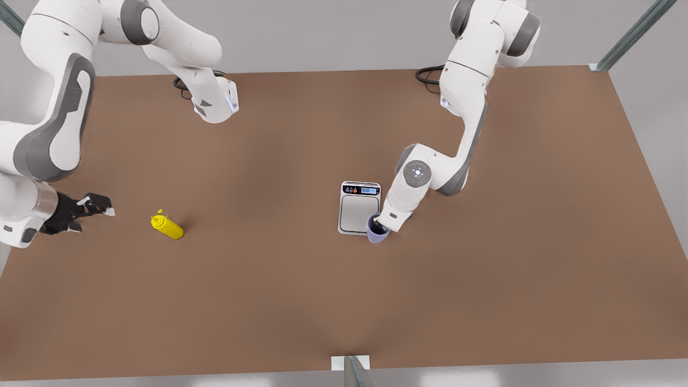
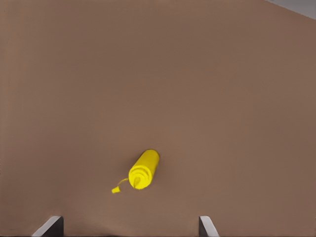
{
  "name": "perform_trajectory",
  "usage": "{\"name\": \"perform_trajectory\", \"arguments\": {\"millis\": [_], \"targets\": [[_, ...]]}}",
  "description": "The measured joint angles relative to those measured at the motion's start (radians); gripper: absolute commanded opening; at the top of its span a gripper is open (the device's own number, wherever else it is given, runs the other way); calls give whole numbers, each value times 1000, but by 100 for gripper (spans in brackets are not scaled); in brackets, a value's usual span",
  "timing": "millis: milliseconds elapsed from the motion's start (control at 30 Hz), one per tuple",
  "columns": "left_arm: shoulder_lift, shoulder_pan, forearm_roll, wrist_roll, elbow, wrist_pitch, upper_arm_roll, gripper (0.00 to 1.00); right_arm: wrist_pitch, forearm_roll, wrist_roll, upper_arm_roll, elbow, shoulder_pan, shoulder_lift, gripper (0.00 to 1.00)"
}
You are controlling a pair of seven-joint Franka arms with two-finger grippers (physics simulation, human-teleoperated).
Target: Move cup to the weight, pick up sauce bottle, pour sauce
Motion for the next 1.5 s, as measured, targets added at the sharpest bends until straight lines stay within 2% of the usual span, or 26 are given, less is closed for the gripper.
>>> {"name": "perform_trajectory", "arguments": {"millis": [100,267,333,400,433,500,600,833,933,967,1067,1100,1133,1200,1267,1300,1333,1367,1433,1467,1500], "targets": [[1,-45,5,-39,-6,-3,1,22,1,238,-404,0,-111,-113,-5,100],[-26,-91,5,-54,-85,-4,6,22,17,479,-959,-3,-313,-265,16,100],[-48,-104,8,-54,-122,3,6,23,11,510,-1113,-3,-326,-305,63,100],[-48,-110,3,-53,-121,4,7,37,12,530,-1200,-2,-367,-313,81,100],[-45,-111,-8,-53,-117,8,7,37,15,567,-1283,-3,-380,-315,102,100],[-39,-110,-34,-58,-110,11,7,42,35,624,-1350,-3,-396,-315,132,100],[-37,-110,-56,-58,-110,13,7,57,80,672,-1461,-3,-430,-336,170,100],[-62,-110,-69,-58,-108,-20,13,58,97,724,-1561,-3,-422,-361,297,100],[-105,-110,-70,-49,-98,-88,28,58,116,740,-1589,0,-412,-353,325,100],[-107,-108,-70,-49,-52,-149,41,59,127,744,-1591,1,-410,-351,333,100],[-138,-105,-71,-13,9,-252,126,58,130,754,-1591,1,-393,-332,371,100],[-150,-100,-74,61,8,-273,183,75,132,760,-1591,3,-392,-330,374,100],[-151,-98,-79,153,7,-296,278,99,132,768,-1591,3,-392,-320,375,100],[-150,-98,-127,477,8,-410,542,100,132,772,-1591,8,-392,-316,388,100],[-139,-86,-181,581,7,-438,702,100,131,772,-1592,12,-393,-309,392,100],[-133,-76,-198,596,9,-436,740,100,130,772,-1603,12,-397,-306,395,100],[-142,-24,-211,598,10,-435,734,100,130,772,-1603,12,-399,-303,395,100],[-190,107,-217,624,11,-439,608,100,130,772,-1606,12,-399,-302,395,100],[-336,531,-156,630,10,-512,134,100,130,772,-1620,12,-398,-295,395,100],[-367,567,-107,632,14,-550,70,100,128,772,-1644,13,-398,-291,395,100],[-380,564,-69,632,84,-659,64,100,123,772,-1669,14,-396,-290,395,100]]}}
